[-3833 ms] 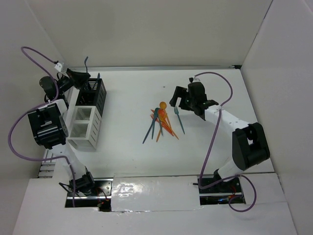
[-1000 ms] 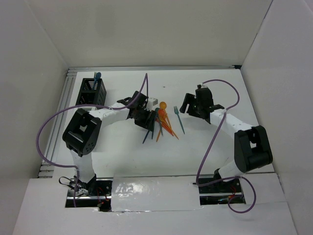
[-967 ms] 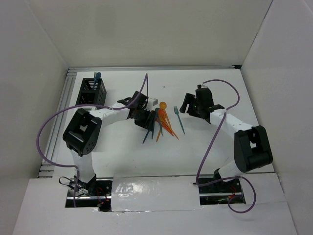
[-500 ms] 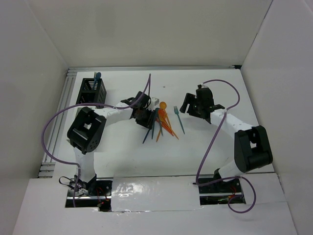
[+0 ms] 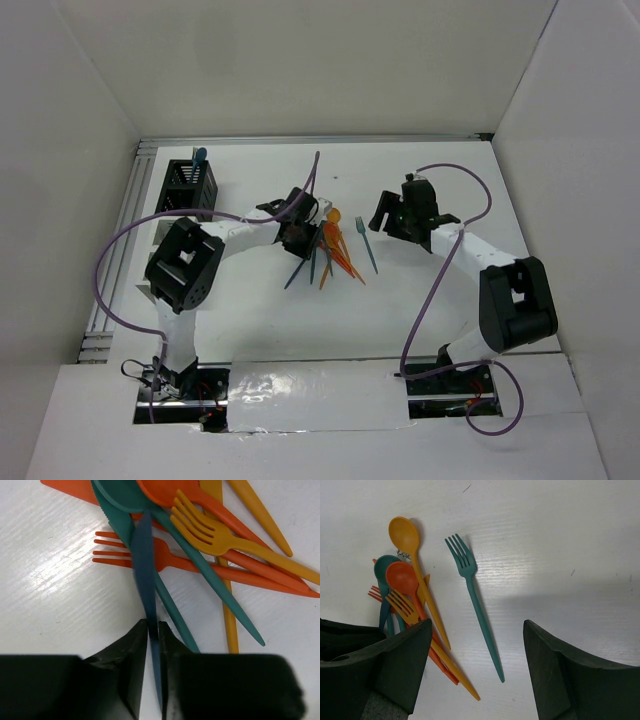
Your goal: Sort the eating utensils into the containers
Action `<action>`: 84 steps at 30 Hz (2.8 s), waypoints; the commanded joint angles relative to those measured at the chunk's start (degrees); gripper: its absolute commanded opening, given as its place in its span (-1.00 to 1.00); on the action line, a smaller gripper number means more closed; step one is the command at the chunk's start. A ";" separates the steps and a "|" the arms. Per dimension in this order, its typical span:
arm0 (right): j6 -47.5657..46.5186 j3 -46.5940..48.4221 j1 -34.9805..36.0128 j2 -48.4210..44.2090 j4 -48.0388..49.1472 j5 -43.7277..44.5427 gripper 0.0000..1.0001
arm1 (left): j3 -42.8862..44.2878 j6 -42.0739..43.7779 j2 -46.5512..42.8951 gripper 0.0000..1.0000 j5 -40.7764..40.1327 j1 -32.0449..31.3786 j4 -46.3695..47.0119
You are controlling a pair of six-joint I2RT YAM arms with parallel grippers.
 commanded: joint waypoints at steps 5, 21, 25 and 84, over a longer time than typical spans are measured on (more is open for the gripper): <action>1.04 -1.52 -0.51 -3.42 1.09 1.19 0.60 | -0.95 -1.57 1.70 -0.83 -1.00 -0.20 -0.91; 0.86 -0.90 -1.56 -4.13 1.70 -0.57 0.59 | -0.95 5.01 -30.48 -0.78 20.43 27.03 19.74; 1.03 -0.90 -1.56 -2.37 3.37 -1.19 0.60 | -0.16 5.90 -29.88 -0.78 27.92 37.69 29.06; -7.22 4.37 4.24 0.36 5.31 -4.18 0.63 | 9.95 10.25 -28.20 0.39 30.06 41.20 16.36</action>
